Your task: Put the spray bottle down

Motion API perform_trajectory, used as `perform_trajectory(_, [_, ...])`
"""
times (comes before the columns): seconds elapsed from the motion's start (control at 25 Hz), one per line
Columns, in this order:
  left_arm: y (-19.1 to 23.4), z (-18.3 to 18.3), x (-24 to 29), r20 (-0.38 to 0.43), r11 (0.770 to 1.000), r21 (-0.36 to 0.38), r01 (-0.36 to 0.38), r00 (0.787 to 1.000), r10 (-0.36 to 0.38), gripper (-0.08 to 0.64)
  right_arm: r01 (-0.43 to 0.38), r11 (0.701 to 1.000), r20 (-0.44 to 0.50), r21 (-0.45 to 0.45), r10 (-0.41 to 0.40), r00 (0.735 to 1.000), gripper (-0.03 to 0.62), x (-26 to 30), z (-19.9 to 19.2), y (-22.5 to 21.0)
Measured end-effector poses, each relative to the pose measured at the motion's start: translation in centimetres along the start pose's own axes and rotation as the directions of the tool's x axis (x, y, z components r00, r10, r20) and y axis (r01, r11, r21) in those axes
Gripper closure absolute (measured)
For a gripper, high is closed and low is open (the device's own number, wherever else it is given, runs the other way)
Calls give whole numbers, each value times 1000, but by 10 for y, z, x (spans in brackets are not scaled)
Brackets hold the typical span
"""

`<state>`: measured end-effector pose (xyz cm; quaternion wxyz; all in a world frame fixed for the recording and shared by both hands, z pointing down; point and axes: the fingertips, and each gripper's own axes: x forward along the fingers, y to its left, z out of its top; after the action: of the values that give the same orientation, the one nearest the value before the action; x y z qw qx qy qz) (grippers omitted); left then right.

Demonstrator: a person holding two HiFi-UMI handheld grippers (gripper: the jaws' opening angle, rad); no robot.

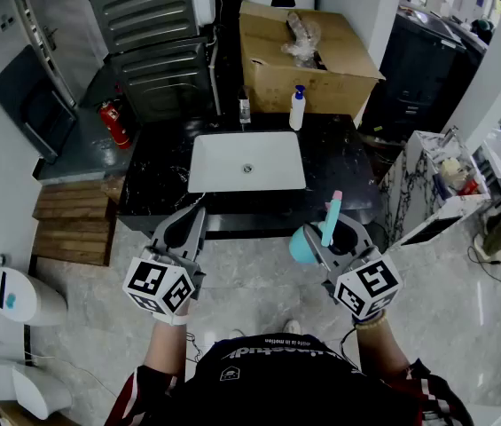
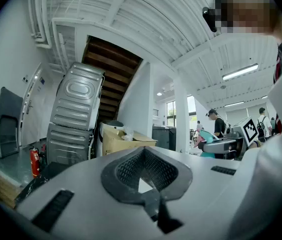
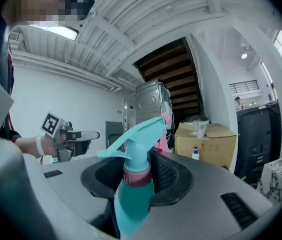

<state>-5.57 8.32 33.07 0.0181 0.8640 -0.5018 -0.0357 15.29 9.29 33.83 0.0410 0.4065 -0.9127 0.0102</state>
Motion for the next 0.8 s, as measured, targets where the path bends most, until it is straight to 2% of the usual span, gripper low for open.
perform_trajectory(0.48, [-23, -9, 16, -16, 1000, 2, 19, 1000, -19, 545, 15, 1000, 19, -12, -14, 1000, 430, -15, -2, -20])
perform_trajectory(0.8, [-47, -12, 41, -20, 999, 11, 35, 999, -35, 545, -16, 1000, 20, 23, 15, 1000, 431, -28, -11, -40])
